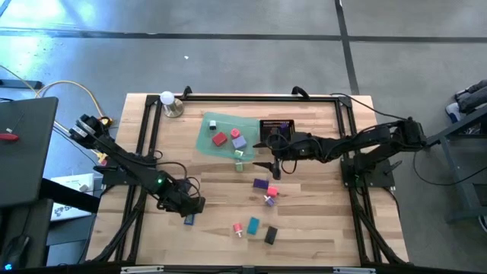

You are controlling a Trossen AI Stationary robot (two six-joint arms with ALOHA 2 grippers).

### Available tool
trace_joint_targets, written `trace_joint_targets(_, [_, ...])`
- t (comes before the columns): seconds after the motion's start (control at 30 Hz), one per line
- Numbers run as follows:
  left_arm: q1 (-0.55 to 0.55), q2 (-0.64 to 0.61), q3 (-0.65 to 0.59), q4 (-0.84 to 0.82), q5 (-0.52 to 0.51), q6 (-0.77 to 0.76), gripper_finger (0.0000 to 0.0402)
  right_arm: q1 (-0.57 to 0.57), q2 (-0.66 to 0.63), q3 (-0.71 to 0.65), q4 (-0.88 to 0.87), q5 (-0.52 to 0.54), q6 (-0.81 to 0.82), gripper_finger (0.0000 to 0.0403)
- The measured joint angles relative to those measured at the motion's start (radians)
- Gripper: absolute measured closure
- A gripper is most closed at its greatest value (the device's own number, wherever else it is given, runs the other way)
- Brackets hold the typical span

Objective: Pick & Place Office items
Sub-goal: Put the blue digital timer into the black bin

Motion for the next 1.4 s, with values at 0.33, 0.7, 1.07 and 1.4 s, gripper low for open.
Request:
trace_joint_targets(0.33, [-0.005, 0.075, 0.001, 0.001, 0.062, -0.007, 0.0118, -0.008, 0.000, 0.000, 0.000, -0.024, 0.005, 0.0118])
trace_joint_targets(0.7, [0.000, 0.109, 0.000, 0.038, 0.063, 0.038, 0.0118, -0.008, 0.000, 0.000, -0.019, -0.024, 0.025, 0.0118])
trace_joint_targets(1.07, [0.035, 0.187, 0.003, 0.024, 0.162, 0.072, 0.0120, -0.008, 0.000, 0.000, -0.028, -0.024, 0.038, 0.0118])
trace_joint_targets(1.4, [0.032, 0.189, 0.003, -0.072, 0.196, 0.083, 0.0211, -0.008, 0.000, -0.001, -0.038, -0.048, 0.083, 0.0118])
